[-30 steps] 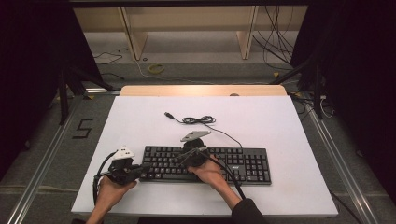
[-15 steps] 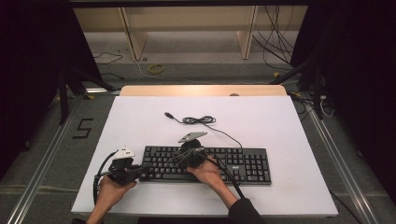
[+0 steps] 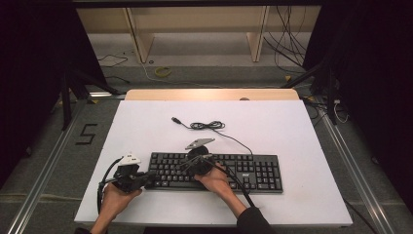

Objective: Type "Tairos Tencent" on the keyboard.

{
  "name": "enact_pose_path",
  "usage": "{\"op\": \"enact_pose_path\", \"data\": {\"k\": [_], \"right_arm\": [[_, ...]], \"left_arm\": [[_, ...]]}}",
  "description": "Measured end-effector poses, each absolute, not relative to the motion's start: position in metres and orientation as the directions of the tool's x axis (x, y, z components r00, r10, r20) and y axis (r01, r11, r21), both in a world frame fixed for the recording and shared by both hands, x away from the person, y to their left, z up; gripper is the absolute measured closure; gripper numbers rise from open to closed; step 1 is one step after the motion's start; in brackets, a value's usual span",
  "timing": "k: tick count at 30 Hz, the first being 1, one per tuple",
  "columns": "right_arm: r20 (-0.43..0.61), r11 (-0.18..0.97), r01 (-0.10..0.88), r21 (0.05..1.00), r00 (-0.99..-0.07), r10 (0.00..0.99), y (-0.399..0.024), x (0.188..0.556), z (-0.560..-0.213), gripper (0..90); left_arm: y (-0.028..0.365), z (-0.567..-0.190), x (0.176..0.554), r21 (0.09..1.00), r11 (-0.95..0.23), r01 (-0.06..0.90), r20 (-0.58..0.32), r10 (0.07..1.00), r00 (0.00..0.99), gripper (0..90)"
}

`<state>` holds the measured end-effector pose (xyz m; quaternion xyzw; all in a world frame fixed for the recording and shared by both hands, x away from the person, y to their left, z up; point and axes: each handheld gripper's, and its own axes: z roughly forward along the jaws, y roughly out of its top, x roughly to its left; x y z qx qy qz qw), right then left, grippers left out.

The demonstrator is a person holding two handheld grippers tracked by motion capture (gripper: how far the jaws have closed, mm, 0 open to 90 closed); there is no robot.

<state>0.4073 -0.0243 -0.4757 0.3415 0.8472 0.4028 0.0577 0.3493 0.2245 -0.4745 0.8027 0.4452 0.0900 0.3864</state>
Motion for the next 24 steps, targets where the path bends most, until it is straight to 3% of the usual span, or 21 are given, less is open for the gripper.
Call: {"op": "enact_pose_path", "data": {"k": [24], "right_arm": [[0.184, 0.444, 0.554, 0.704, -0.747, 0.639, -0.0212, 0.4072, -0.4811, 90.0]], "left_arm": [[0.2225, -0.4791, 0.3522, 0.670, -0.323, 0.668, -0.201, 0.788, 0.582, 89.5]]}}
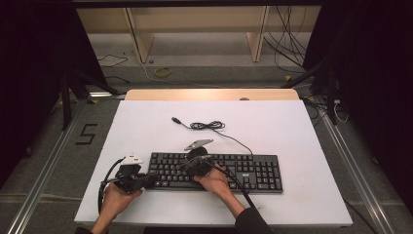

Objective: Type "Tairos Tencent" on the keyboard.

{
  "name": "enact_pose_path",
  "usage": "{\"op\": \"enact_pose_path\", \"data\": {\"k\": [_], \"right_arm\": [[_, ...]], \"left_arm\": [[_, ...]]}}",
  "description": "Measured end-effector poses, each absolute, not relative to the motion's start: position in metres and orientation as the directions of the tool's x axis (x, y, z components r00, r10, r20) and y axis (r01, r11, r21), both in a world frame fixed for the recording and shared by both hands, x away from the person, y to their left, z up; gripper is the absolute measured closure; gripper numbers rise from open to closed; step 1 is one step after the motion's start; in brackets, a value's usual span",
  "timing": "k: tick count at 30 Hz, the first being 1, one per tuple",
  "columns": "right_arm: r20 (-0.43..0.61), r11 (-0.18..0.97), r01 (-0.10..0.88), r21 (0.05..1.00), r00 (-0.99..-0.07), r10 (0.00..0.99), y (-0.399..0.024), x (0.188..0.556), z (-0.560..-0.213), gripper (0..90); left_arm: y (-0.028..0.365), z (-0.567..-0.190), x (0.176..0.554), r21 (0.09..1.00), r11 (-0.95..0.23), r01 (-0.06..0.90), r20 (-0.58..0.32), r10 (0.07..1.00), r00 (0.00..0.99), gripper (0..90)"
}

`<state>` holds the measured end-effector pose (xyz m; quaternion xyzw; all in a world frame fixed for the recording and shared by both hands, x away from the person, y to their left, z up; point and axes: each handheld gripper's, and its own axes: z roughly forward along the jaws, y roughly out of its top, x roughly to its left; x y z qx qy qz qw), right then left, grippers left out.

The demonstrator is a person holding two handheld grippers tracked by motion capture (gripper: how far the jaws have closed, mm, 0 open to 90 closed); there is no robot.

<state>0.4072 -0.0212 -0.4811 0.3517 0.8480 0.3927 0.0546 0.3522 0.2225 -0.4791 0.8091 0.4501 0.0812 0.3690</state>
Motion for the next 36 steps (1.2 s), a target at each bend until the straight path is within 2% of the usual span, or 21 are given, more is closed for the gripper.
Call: {"op": "enact_pose_path", "data": {"k": [10, 19, 28, 36], "right_arm": [[0.228, 0.392, 0.556, 0.733, -0.744, 0.628, -0.028, 0.406, -0.471, 88.8], [0.237, 0.370, 0.540, 0.756, -0.753, 0.614, -0.036, 0.402, -0.461, 82.1], [0.243, 0.360, 0.524, 0.772, -0.766, 0.595, -0.044, 0.395, -0.455, 69.3], [0.254, 0.339, 0.514, 0.788, -0.773, 0.581, -0.054, 0.389, -0.450, 58.3]], "left_arm": [[0.223, -0.471, 0.349, 0.727, -0.280, 0.627, -0.209, 0.780, 0.590, 84.6], [0.224, -0.467, 0.349, 0.765, -0.238, 0.598, -0.227, 0.770, 0.597, 76.4], [0.222, -0.465, 0.352, 0.773, -0.212, 0.598, -0.237, 0.778, 0.583, 58.4], [0.220, -0.465, 0.355, 0.779, -0.203, 0.593, -0.232, 0.785, 0.574, 47.2]]}}
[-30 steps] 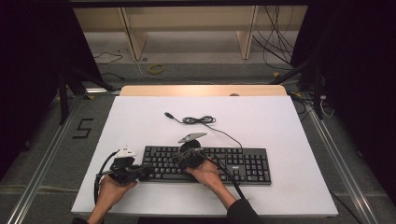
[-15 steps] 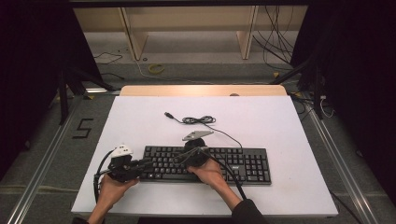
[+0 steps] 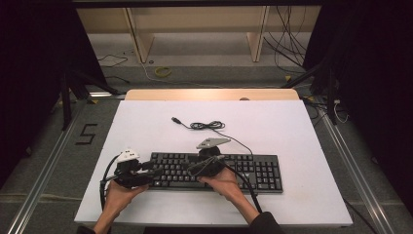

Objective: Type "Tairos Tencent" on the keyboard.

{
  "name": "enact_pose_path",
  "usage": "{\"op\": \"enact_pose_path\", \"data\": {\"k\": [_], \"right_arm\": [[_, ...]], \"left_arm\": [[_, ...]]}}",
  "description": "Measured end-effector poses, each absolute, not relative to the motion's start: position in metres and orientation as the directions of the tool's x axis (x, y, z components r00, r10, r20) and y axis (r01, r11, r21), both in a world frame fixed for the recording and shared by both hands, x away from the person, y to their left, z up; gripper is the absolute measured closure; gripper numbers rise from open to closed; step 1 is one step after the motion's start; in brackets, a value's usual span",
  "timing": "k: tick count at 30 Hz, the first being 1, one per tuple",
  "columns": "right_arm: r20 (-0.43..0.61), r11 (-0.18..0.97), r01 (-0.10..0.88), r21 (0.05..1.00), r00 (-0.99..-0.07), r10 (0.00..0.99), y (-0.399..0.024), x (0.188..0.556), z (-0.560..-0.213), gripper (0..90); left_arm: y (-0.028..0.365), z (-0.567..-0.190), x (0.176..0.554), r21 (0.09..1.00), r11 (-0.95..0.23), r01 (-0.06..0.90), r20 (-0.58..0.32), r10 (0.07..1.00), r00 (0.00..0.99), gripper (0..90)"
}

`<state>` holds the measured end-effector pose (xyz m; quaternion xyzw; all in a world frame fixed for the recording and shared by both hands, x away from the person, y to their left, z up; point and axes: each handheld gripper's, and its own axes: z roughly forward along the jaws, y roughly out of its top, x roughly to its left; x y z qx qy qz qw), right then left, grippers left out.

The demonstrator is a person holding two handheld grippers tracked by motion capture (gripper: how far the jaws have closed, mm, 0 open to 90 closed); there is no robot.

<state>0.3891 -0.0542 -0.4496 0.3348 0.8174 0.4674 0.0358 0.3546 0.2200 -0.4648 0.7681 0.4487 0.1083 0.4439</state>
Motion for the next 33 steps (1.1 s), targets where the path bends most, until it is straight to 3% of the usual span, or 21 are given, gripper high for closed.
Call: {"op": "enact_pose_path", "data": {"k": [16, 21, 33], "right_arm": [[0.255, 0.332, 0.512, 0.792, -0.772, 0.583, -0.073, 0.374, -0.451, 45.8], [0.261, 0.324, 0.515, 0.793, -0.769, 0.583, -0.077, 0.368, -0.451, 42.2], [0.255, 0.331, 0.509, 0.794, -0.774, 0.579, -0.085, 0.354, -0.454, 38.8]], "left_arm": [[0.208, -0.464, 0.364, 0.785, -0.219, 0.580, -0.219, 0.777, 0.590, 39.5], [0.206, -0.463, 0.368, 0.789, -0.223, 0.572, -0.218, 0.769, 0.601, 46.6], [0.194, -0.465, 0.377, 0.766, -0.289, 0.575, -0.195, 0.748, 0.635, 75.3]]}}
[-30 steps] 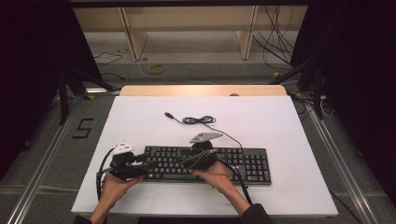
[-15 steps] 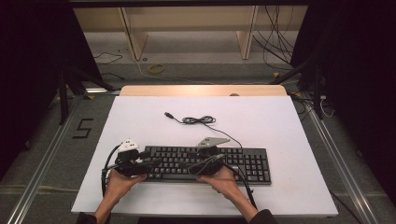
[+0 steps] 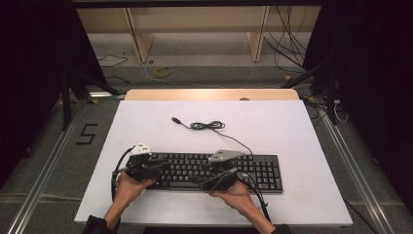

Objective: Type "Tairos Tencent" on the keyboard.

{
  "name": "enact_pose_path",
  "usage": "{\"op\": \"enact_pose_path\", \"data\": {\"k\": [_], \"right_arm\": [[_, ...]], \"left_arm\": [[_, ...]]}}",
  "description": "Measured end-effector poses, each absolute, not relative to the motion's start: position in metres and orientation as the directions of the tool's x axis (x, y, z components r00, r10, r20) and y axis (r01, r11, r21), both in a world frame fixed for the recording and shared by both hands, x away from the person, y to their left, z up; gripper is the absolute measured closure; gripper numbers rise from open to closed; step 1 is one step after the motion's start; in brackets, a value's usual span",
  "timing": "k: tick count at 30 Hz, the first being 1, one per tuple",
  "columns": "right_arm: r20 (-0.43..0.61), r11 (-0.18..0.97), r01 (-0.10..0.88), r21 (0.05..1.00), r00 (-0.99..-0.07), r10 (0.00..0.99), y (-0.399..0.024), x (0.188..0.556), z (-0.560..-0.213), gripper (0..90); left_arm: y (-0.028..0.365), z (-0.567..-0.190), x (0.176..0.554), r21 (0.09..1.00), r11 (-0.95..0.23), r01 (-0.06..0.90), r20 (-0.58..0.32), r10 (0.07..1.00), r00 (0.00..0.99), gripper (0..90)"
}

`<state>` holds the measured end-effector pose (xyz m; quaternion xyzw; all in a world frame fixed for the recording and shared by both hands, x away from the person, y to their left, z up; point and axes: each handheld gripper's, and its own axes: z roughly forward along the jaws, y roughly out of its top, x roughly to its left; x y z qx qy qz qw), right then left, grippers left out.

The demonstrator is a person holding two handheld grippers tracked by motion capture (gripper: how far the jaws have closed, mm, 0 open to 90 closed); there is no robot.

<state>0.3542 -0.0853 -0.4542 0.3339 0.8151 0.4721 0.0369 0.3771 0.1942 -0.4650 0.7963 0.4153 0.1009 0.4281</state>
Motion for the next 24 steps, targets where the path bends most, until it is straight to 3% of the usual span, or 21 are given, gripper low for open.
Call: {"op": "enact_pose_path", "data": {"k": [9, 24], "right_arm": [[0.252, 0.335, 0.508, 0.794, -0.776, 0.579, -0.090, 0.348, -0.456, 37.6], [0.242, 0.343, 0.496, 0.798, -0.784, 0.571, -0.092, 0.344, -0.457, 36.3]], "left_arm": [[0.184, -0.469, 0.384, 0.735, -0.342, 0.586, -0.178, 0.736, 0.653, 88.8], [0.177, -0.474, 0.395, 0.702, -0.373, 0.607, -0.171, 0.739, 0.652, 89.4]]}}
